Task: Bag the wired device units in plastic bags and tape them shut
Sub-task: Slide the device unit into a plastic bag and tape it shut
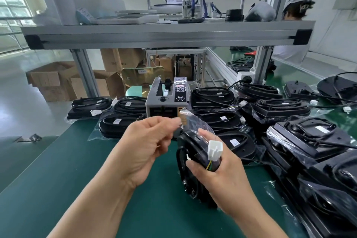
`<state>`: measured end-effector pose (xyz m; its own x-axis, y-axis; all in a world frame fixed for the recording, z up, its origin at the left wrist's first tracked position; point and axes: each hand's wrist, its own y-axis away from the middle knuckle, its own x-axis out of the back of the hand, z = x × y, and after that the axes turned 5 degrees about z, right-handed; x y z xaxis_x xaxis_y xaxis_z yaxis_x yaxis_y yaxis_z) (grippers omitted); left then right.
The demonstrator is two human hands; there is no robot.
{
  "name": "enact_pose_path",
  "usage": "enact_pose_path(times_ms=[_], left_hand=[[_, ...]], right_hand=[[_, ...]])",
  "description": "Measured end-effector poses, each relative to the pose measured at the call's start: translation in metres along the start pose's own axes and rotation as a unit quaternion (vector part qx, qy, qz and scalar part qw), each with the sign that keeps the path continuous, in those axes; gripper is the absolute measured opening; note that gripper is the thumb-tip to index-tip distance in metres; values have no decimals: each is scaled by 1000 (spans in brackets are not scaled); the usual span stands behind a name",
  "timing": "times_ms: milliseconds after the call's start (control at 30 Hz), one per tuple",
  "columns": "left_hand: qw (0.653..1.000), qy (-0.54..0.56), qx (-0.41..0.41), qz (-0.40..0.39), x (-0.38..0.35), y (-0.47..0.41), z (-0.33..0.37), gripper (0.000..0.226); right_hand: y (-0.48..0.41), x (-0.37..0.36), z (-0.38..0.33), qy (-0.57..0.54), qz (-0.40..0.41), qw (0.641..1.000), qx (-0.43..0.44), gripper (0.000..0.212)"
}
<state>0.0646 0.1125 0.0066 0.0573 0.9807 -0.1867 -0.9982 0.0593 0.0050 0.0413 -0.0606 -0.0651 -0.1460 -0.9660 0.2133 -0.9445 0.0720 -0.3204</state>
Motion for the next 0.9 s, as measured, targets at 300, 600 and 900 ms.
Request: enact_pose_path(times_ms=[300,600,900], left_hand=[[994,-107,-10,4,-19,6,-3,20],[990,-136,-25,29,-19,1,-8,19],[984,-163,-53,43,-19,1,-11,23]], right_hand=[[4,-3,-8,0,-15,999,34,79],[5,-5,-8,1,-14,999,42,76],[5,-6,-8,-5,-10,999,42,74]])
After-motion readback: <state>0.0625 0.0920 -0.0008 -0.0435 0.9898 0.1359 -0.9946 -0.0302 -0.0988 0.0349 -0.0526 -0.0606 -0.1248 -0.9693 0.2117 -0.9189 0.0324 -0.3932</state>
